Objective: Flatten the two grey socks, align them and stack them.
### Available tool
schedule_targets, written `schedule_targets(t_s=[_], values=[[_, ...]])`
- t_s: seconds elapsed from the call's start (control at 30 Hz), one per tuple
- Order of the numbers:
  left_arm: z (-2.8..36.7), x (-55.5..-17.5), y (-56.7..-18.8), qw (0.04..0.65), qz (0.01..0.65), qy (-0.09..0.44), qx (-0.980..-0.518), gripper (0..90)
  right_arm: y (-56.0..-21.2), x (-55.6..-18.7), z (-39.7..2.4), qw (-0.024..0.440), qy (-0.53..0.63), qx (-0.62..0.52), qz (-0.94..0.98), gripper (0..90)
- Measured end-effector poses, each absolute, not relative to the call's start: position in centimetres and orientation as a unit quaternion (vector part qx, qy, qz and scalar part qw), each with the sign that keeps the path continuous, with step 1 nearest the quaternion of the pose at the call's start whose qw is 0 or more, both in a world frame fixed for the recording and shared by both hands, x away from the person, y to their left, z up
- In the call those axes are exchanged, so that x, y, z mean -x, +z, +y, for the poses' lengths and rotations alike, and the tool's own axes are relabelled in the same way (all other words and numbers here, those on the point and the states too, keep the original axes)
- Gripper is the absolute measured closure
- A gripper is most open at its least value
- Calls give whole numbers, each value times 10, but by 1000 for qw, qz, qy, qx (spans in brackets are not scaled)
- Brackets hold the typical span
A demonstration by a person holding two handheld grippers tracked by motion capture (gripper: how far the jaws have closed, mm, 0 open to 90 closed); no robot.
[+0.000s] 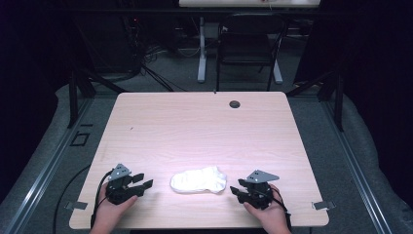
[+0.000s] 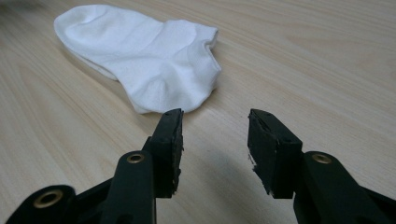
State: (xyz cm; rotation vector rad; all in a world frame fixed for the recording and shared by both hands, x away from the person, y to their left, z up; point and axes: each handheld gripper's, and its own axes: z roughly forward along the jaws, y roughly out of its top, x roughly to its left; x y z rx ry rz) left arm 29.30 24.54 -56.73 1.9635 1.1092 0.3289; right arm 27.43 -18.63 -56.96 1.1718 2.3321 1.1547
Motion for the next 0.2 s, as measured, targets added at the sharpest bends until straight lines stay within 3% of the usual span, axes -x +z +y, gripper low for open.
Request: schedule_targets(t_s=[0.2], values=[[238,-292,-568,425,433,122,-786,495,-571,-276,-185,138,401,-409,808,556]])
